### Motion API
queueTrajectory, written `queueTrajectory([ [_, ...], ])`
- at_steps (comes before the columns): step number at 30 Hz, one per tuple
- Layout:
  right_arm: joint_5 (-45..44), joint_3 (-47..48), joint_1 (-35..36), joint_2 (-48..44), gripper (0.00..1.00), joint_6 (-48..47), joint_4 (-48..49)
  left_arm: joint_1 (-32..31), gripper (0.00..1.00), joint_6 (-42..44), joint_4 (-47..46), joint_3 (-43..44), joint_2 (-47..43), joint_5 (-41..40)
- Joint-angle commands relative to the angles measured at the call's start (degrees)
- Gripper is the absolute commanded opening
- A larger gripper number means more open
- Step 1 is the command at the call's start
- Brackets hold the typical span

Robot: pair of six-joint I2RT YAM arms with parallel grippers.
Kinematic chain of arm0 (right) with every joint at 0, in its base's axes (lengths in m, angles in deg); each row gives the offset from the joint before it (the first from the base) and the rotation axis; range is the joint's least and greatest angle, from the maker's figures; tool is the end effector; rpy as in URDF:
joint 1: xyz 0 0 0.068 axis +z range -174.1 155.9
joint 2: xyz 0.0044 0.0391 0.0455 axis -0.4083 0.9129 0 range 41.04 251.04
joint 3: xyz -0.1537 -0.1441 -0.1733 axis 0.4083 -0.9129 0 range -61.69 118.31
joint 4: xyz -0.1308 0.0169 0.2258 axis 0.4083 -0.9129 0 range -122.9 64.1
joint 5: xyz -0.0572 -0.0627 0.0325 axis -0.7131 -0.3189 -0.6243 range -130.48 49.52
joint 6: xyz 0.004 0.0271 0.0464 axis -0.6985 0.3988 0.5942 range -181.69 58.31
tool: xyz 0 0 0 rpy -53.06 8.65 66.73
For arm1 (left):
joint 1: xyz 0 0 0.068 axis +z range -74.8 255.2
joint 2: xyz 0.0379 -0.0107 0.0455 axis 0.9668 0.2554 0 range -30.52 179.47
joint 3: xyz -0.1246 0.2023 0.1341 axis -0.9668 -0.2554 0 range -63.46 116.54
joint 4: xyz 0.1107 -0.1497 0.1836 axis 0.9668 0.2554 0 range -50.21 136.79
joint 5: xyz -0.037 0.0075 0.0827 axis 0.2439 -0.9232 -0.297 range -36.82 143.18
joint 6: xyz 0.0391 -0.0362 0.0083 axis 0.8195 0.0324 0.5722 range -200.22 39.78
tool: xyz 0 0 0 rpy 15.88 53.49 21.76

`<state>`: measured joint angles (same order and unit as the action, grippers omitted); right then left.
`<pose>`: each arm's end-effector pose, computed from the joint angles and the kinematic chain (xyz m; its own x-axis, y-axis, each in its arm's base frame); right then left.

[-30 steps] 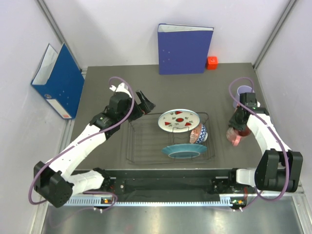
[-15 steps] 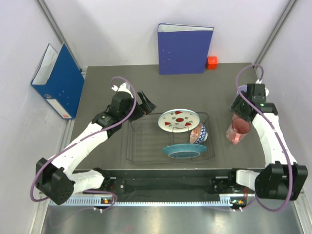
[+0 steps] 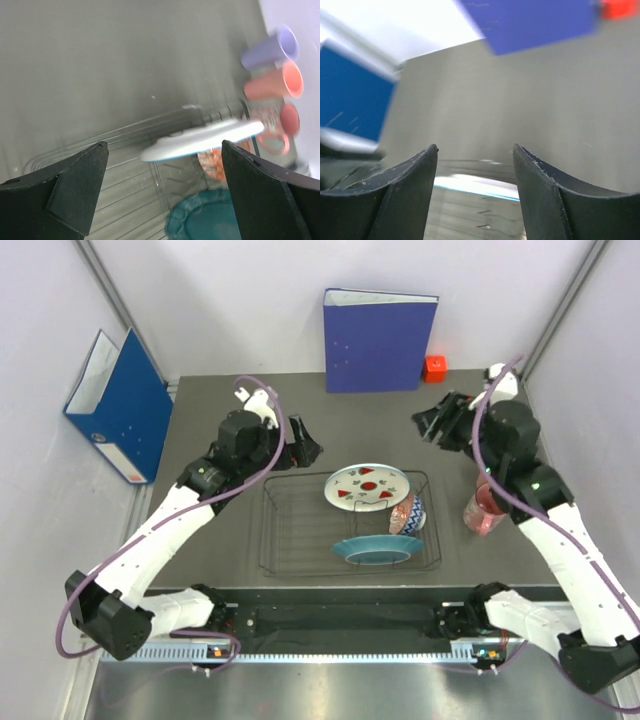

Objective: Unload the mixed dishes from the dish rack
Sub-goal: Pick up the plate from the dish rack.

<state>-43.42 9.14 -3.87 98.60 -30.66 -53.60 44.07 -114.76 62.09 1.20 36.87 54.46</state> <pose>0.1969 0.0707 0.4237 -0.3543 0.4180 -0.8365 -0.1355 0.8621 0.4883 0.2269 -0.1378 0.3591 -0.6012 -0.2991 -0.7410 0.2345 0.8205 -0.5214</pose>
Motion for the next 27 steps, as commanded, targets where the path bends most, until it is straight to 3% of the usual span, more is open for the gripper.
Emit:
queueTrajectory([
  [1,0.74,-6.99,5.70,-3.06,0.62,-3.51,16.52,-0.68,0.99,10.72,-2.78,1.52,-0.68,11.18],
  [5,2.76,-12.46,6.40,-5.79,0.62,-3.69,24.35,-1.38,0.99,16.60,-5.69,0.29,-2.97,20.66],
  [12,6.54,-19.67,6.58,-10.88,0.62,-2.81,34.11,-2.61,0.99,30.21,-4.29,2.39,0.01,18.67],
  [15,7.16,-20.03,6.49,-12.47,0.62,-2.81,33.34,-3.05,0.93,36.36,-1.84,4.77,5.28,20.43],
  [21,7.68,-23.01,6.49,-16.77,0.61,-2.81,33.42,-5.16,0.94,53.22,-6.83,1.70,10.56,21.39],
  [27,8.30,-25.47,6.49,-19.50,0.61,-2.81,31.92,-3.15,0.96,59.94,-11.66,2.48,12.93,24.55],
])
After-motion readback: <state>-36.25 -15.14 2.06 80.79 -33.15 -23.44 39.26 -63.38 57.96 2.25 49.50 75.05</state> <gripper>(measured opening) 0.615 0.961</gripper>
